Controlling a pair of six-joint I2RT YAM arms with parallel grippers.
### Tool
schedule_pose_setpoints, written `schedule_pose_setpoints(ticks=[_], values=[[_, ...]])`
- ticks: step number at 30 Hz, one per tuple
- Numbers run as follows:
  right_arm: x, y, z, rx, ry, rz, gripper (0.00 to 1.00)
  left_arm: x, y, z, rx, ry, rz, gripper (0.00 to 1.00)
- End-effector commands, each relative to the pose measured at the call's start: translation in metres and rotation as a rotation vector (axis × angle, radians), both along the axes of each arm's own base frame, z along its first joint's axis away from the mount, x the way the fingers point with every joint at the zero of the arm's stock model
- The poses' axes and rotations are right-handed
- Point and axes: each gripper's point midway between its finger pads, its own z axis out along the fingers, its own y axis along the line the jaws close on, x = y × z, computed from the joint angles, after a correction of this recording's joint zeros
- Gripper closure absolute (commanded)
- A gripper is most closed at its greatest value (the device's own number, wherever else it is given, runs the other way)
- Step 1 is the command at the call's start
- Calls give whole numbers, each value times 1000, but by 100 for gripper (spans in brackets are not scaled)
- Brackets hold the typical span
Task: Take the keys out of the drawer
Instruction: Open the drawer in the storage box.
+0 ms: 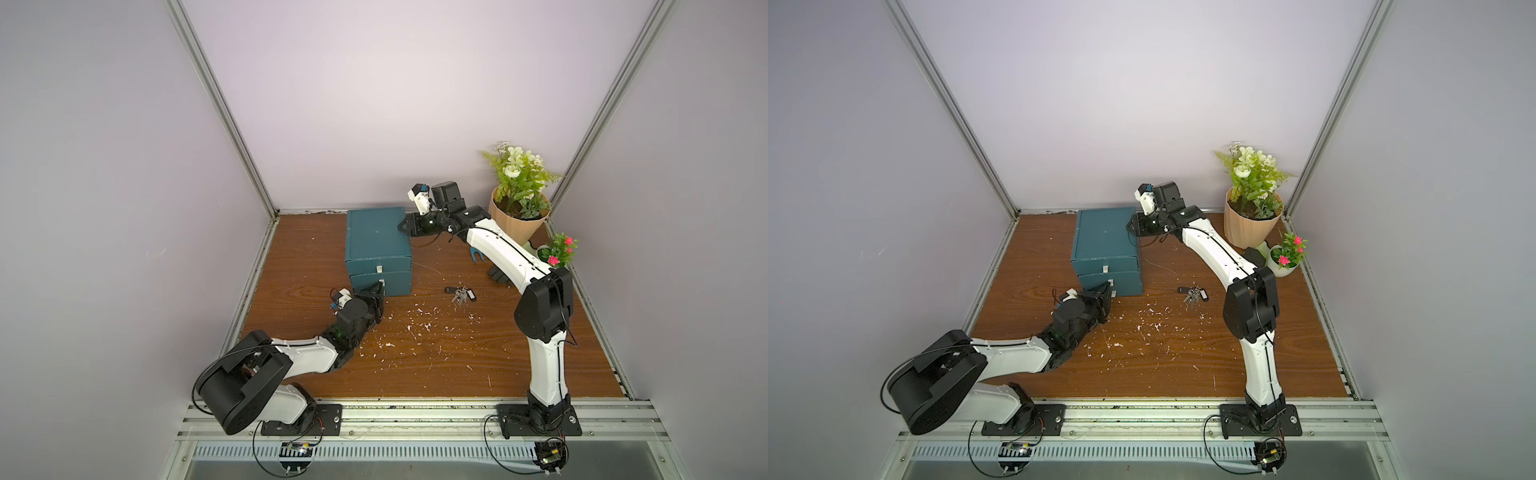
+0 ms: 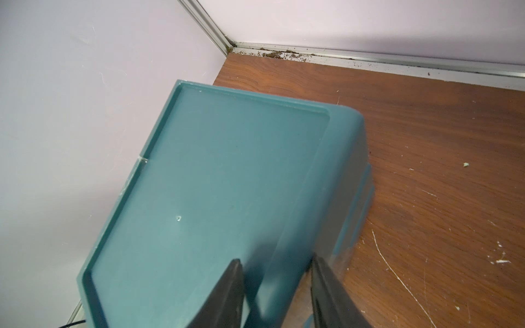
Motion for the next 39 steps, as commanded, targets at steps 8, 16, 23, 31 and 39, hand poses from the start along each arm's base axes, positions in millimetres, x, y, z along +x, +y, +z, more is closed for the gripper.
schedule_pose_setpoints(ticks=[8, 16, 23, 31, 39], values=[[-26, 9, 8, 8, 28, 74, 58, 8, -5, 7, -51, -27, -1, 85], [-25, 10, 9, 21, 33, 74, 58, 9, -3, 11, -55, -38, 14, 83], [-27, 9, 8, 16, 29, 84, 58, 13, -8, 12, -65, -44, 4, 73], [-26, 10, 7, 20, 33, 86, 59, 10, 0, 9, -58, -45, 29, 94], [-24, 11, 5, 31, 45, 83, 59, -5, -3, 1, -53, -25, -40, 99]])
